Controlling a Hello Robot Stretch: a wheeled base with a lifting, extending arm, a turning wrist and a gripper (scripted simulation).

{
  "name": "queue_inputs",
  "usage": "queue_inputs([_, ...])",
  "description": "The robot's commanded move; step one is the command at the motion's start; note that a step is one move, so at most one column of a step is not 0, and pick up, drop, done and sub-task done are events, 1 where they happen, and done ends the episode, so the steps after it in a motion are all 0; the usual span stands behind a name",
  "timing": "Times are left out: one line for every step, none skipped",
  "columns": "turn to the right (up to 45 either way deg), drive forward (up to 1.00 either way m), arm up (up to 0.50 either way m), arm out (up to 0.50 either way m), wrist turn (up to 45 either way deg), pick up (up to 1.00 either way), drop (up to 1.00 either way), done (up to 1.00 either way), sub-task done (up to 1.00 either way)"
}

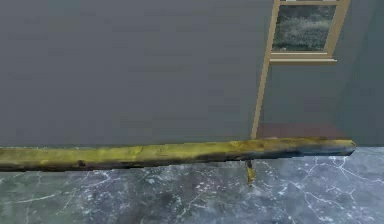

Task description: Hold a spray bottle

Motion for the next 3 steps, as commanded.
queue_inputs([0.0, 0.00, 0.38, 0.00, 0.0, 0.00, 0.00, 0.00, 0.00])
queue_inputs([0.0, 0.00, 0.00, 0.12, 0.0, 0.00, 0.00, 0.00, 0.00])
queue_inputs([0.0, 0.00, 0.00, 0.00, 45.0, 0.00, 0.00, 0.00, 0.00])
